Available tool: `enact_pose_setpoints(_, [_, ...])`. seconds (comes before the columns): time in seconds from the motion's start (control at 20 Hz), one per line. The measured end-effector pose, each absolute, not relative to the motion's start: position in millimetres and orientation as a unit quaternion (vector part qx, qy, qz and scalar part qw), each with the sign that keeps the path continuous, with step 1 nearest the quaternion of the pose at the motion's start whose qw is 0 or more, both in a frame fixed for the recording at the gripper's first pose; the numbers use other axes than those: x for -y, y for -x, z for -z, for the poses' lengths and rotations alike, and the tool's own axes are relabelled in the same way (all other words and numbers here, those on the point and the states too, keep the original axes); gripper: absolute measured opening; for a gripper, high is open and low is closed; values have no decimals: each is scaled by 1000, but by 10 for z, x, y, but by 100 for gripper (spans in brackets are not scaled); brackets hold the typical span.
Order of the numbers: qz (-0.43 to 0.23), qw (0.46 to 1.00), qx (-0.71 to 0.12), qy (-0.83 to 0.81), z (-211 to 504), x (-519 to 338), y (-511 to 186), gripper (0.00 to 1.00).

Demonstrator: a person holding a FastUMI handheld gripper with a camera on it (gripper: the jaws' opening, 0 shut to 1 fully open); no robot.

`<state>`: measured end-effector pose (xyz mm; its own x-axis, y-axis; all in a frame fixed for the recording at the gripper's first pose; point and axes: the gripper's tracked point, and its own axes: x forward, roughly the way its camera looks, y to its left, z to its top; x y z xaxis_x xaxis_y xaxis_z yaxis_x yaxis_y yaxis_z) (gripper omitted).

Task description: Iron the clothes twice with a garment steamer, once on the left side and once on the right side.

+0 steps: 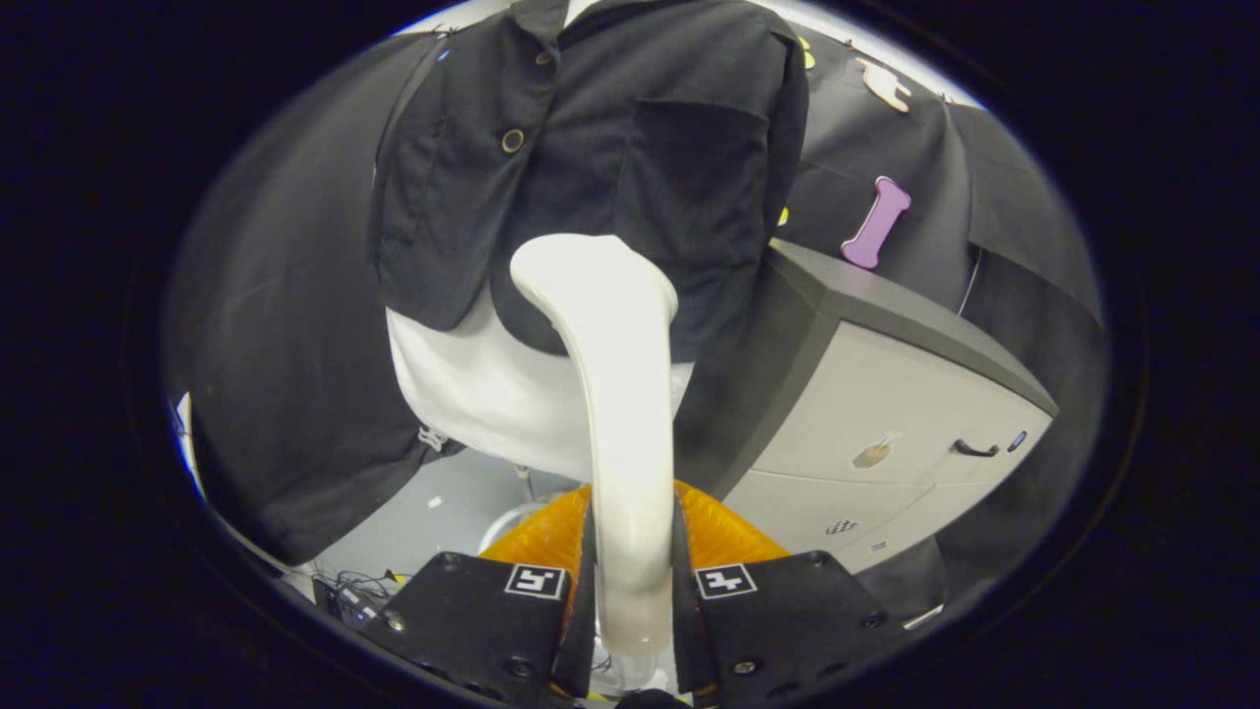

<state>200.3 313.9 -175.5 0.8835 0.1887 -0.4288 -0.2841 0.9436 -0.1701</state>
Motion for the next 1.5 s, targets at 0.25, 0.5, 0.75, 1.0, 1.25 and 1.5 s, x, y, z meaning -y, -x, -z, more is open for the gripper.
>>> enact_pose_setpoints(0.25, [-130, 976, -157, 77, 1005, -3110, -1892, 35])
enact_pose_setpoints(0.5, [-145, 983, -101, 51, 144, -3189, -1717, 35])
enact_pose_setpoints(0.75, [-166, 985, -47, 26, -660, -3436, -1592, 35])
enact_pose_setpoints(1.0, [-179, 984, 4, 10, -1361, -3787, -1504, 35])
enact_pose_setpoints(1.25, [-196, 979, 45, -4, -1960, -4222, -1421, 35])
enact_pose_setpoints(1.5, [-204, 976, 77, -5, -2442, -4664, -1392, 34])
